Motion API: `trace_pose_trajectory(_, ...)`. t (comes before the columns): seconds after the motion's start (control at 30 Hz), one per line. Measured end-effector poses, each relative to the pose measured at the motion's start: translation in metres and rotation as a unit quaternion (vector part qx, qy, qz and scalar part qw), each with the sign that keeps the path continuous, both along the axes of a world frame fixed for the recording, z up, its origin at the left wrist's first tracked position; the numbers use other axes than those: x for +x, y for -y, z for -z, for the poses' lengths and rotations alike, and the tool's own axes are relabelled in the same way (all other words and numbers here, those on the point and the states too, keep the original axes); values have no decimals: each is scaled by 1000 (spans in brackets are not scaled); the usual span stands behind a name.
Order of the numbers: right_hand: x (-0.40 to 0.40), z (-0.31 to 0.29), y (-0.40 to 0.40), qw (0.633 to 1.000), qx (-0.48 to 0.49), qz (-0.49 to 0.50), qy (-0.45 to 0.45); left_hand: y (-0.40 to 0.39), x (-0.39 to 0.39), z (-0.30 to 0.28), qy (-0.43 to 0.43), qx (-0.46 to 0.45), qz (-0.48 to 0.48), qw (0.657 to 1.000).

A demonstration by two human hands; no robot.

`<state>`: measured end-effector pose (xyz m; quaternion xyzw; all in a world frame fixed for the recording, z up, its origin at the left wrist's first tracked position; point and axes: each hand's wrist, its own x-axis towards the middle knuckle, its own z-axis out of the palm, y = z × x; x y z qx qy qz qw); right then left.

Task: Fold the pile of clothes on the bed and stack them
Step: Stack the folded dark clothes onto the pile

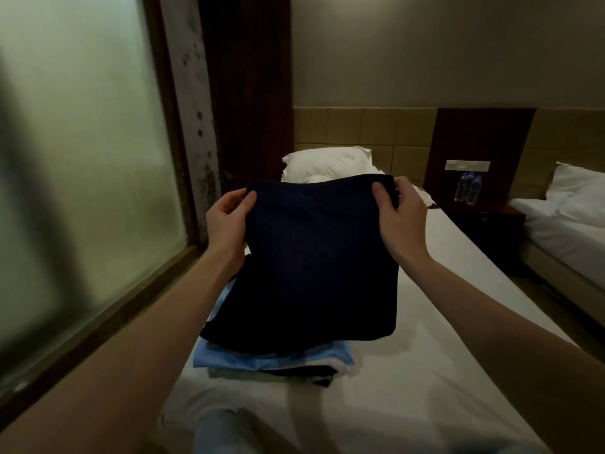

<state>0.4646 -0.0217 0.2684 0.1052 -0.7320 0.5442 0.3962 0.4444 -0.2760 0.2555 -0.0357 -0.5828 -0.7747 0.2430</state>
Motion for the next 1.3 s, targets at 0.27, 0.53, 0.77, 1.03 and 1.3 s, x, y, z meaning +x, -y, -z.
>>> trace_pose_trajectory(0.27,-20,-5,58,999,-3,-12,44,52,0,-10,14,-9,-46,999)
trace_pose_trajectory(0.53,-78,64,79,988,4,4,157,75,-62,49,121,-45,-57,990)
trace_pose_trajectory(0.77,-151,145,81,957,13,34,286,68,-144,136,252,-39,-61,965)
trace_pose_trajectory(1.03,-193,197,84,918,52,86,383,29,-150,198,105,-413,-237,873)
trace_pose_trajectory(1.3,-151,226,79,872,455,115,141,8,-129,214,-3,-768,-3,640)
